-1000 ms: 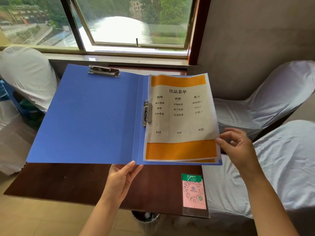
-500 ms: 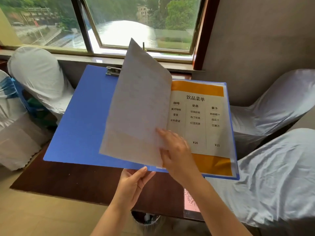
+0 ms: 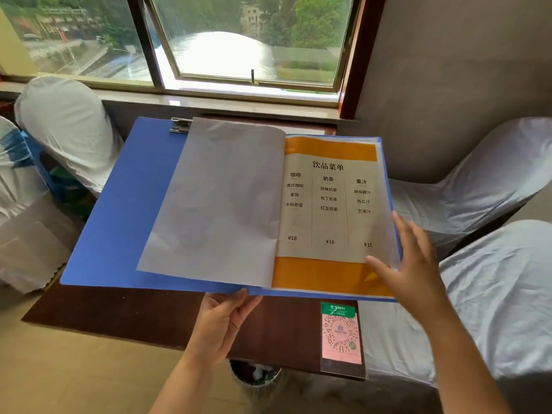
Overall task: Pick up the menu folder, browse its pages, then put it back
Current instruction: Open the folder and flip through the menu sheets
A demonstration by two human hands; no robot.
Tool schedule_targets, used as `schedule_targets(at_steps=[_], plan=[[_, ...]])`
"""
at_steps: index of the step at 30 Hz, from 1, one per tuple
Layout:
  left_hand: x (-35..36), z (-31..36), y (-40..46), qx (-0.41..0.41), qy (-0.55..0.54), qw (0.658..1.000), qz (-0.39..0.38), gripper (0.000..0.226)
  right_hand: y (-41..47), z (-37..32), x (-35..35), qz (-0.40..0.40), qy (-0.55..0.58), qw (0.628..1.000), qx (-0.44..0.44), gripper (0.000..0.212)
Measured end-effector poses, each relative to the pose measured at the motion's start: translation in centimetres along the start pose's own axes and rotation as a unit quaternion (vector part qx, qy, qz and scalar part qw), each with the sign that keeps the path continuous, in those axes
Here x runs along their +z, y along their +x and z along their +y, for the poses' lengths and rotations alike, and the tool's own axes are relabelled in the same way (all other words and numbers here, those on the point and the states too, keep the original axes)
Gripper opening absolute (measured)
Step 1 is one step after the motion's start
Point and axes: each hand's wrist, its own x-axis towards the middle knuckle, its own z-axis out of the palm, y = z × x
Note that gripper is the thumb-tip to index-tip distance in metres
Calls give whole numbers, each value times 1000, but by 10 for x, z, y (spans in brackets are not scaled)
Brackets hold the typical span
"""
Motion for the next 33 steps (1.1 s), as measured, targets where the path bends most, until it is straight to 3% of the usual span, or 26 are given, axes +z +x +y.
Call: schedule_targets(at_steps=[3,5,16,23,26,29,32,33], plan=[[-1,0,-2,-1,-8,1000,2,32,-2,21,-19,-169,198,963,68,80],[-1,1,-4,0,-7,1000,5,32,-5,31,-25,-188,232,953,53,70],[-4,7,-15,9,12,1000,-1,36,-12,27,-15,-56,191,980,-18,13],[-8,11,-17,14,4,1000,6,36,-21,7,-11,27,93,995,-36,11],[-7,11,-17,14,13,1000,2,38,-25,-10,-22,41,120,988,-93,11],[-7,10,-15,6,7,1000,-4,36,-31,-35,-30,14,288,953,-89,12],[-5,8,-13,8,17,1000,-22,34,-31,-48,-19,-40,506,860,-59,25],[-3,8,-13,7,20,999,-25,34,-33,-55,-15,-54,521,850,-46,28]])
